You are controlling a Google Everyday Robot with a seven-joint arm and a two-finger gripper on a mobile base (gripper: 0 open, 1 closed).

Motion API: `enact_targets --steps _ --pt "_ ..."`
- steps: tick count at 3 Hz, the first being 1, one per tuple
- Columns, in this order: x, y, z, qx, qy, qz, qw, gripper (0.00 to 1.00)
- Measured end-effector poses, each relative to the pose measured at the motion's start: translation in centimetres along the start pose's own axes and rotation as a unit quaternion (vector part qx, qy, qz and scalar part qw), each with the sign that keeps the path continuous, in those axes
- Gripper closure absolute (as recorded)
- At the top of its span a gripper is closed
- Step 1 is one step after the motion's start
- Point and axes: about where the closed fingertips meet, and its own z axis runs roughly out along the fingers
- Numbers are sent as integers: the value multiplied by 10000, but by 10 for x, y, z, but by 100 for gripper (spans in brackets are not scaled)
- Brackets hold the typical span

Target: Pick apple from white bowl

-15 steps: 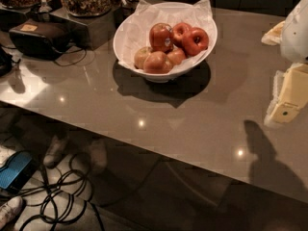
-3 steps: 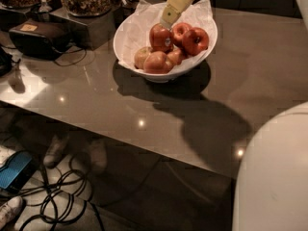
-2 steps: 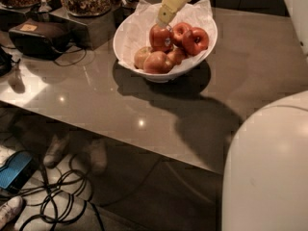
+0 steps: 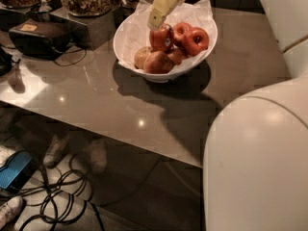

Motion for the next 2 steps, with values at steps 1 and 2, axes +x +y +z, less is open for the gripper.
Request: enact_targets --steps 1,2 --pt "-2 -2 12 -14 113 26 9999 24" --pt "-1 -4 21 -13 213 51 9998 24"
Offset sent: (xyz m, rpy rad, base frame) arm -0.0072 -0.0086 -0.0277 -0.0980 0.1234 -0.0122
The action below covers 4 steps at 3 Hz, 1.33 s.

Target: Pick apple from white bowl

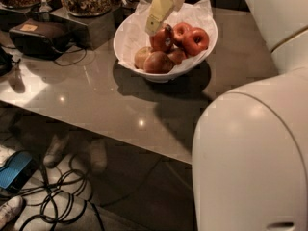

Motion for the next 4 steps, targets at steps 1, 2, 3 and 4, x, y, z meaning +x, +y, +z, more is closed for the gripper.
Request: enact_targets --steps 1,2,3,4 --pt "1 -5 8 28 106 32 9999 24" --pt "1 -9 19 37 209 50 9998 25" --pt "1 -13 27 34 288 71 9996 25" --pt "1 -12 37 -31 363 70 9993 26"
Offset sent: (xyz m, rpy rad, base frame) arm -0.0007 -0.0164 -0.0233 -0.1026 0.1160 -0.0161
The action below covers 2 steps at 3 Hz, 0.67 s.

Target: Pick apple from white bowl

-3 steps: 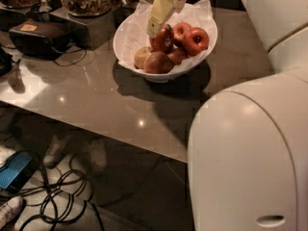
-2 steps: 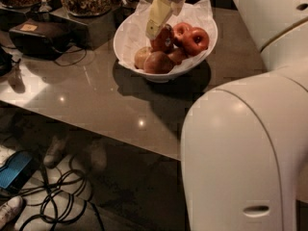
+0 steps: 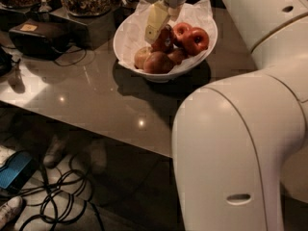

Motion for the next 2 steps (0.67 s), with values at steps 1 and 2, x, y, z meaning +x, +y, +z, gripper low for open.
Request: enact_targets --steps 1,2 --pt "1 0 9 -63 66 28 10000 25" --pt "2 2 19 -141 126 34 9998 25"
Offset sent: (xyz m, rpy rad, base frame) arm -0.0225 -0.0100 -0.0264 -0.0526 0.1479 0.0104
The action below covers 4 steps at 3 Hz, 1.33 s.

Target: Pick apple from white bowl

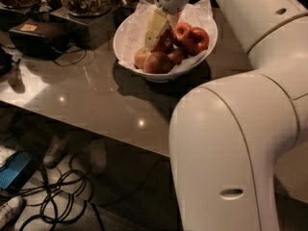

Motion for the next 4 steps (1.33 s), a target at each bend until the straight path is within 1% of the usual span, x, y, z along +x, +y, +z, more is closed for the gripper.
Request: enact_targets --steps 2,3,4 --pt "7 -7 14 -26 93 -48 9999 23" --pt "-1 -11 17 44 -22 -51 10000 42" --pt "-6 -14 21 88 -96 -56 9999 65"
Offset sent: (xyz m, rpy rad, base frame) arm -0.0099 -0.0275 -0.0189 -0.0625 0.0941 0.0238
